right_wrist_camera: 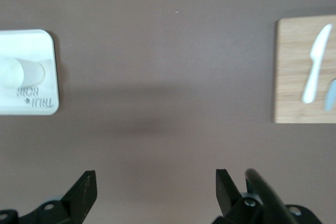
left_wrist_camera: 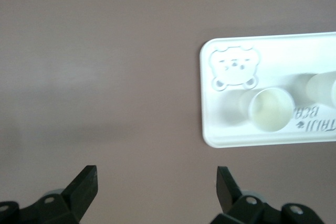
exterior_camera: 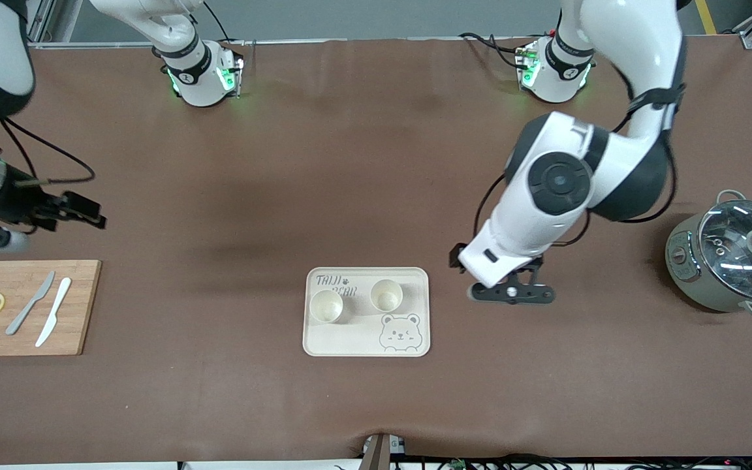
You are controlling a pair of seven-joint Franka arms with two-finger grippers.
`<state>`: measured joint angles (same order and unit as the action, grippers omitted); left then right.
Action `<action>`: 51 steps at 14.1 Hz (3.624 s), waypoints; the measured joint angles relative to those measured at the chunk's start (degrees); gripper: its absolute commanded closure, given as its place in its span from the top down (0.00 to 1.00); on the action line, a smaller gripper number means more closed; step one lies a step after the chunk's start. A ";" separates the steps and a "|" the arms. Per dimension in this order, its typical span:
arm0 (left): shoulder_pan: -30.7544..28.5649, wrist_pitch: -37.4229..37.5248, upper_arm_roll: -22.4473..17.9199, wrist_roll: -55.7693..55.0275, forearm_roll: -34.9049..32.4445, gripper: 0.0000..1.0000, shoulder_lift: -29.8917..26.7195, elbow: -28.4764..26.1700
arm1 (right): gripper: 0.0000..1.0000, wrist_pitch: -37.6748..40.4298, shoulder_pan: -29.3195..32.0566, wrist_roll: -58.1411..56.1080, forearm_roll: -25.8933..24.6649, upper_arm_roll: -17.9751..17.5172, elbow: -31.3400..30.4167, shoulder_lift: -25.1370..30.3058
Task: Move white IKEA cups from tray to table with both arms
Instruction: 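Reach the right gripper and the left gripper toward the two cups, then lower both grippers onto the cups and close them on the rims, then lift the cup with the right gripper while the left gripper lifts its cup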
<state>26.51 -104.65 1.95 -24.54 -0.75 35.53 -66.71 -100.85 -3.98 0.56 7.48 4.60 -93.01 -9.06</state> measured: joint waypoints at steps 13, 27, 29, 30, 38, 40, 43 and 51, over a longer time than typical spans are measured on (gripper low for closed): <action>5.64 -15.28 0.10 -2.36 0.07 1.00 15.98 3.73 | 1.00 -21.27 -15.36 19.33 3.79 -0.34 1.05 -18.42; 11.62 -23.78 -4.66 -3.83 0.07 1.00 20.54 5.52 | 1.00 -34.66 -24.89 32.92 3.66 -0.18 13.59 -36.88; 11.69 -24.10 -4.68 -3.84 0.07 1.00 20.76 5.52 | 1.00 -34.62 -25.52 32.97 3.60 -0.15 13.76 -37.08; 11.69 -24.17 -4.73 -3.87 0.07 1.00 20.91 5.52 | 1.00 -34.57 -25.77 32.97 3.58 -0.15 13.77 -37.09; 11.96 -25.90 -4.80 -8.38 0.28 0.00 22.86 5.51 | 0.84 -34.30 -26.31 32.97 0.73 -0.11 13.68 -38.16; 12.33 -26.37 -4.80 -11.81 0.49 0.00 23.10 5.51 | 0.64 -34.29 -26.53 32.97 0.38 -0.12 13.44 -38.26; 12.50 -26.74 -4.80 -12.89 0.57 0.00 23.16 5.51 | 0.31 -34.29 -26.76 32.98 0.34 -0.12 13.25 -38.26; 12.18 -26.88 -4.86 -12.96 0.84 0.00 23.11 5.74 | 0.00 -34.25 -26.90 33.04 0.33 -0.07 13.40 -38.23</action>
<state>38.69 -131.53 -2.90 -37.49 0.09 58.64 -60.97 -135.10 -30.88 33.60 7.81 4.54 -79.61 -47.29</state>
